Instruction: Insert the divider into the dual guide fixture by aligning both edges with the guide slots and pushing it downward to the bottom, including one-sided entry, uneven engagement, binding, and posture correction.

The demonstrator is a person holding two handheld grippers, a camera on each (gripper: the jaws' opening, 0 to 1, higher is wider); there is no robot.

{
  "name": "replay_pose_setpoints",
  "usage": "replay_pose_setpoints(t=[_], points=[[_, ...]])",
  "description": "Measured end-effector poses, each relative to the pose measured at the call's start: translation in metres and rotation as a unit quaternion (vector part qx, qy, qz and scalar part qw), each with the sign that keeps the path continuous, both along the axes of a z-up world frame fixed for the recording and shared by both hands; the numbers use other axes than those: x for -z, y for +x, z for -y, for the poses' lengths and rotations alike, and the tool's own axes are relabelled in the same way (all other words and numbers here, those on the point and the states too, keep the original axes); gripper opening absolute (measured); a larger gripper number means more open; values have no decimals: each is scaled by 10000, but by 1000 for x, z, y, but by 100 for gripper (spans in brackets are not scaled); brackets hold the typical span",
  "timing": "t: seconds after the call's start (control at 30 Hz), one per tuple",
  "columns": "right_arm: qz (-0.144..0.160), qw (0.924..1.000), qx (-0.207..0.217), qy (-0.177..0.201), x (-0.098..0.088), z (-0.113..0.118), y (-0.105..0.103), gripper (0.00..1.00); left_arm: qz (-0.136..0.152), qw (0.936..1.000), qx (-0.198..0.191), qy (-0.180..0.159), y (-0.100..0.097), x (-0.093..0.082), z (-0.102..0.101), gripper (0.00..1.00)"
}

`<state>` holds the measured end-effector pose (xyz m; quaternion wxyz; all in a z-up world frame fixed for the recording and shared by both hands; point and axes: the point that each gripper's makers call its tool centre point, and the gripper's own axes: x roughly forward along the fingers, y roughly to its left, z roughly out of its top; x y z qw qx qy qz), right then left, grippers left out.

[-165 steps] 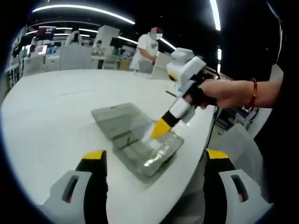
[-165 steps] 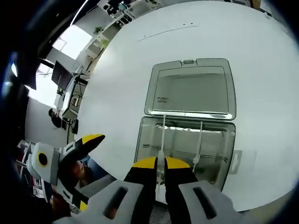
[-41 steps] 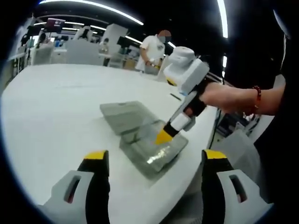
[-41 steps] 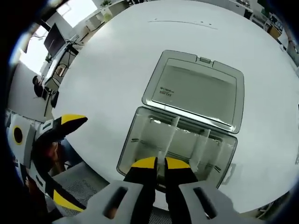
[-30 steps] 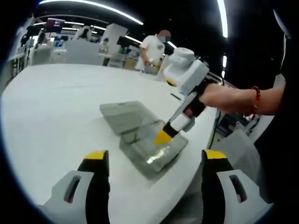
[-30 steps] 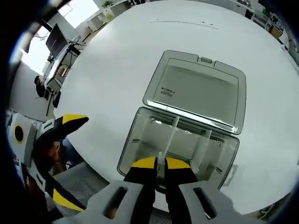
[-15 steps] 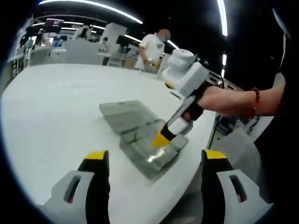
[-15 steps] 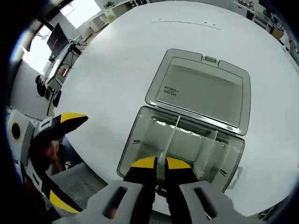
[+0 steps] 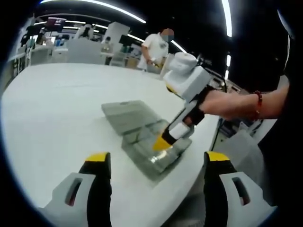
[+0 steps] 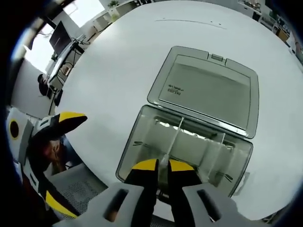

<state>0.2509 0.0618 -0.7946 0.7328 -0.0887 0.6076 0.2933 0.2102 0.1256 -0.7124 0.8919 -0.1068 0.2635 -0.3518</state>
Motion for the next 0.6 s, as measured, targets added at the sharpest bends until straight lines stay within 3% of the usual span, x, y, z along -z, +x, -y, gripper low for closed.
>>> replay_pose_setpoints(t=[0.47, 0.6], points=[[-52, 9997, 52, 225, 1, -1, -1, 4, 2, 10000, 51, 23, -1, -3, 4, 79], [83, 9985, -379, 383, 0, -3, -3, 7, 31, 10000, 47, 20, -1, -5, 3, 79]])
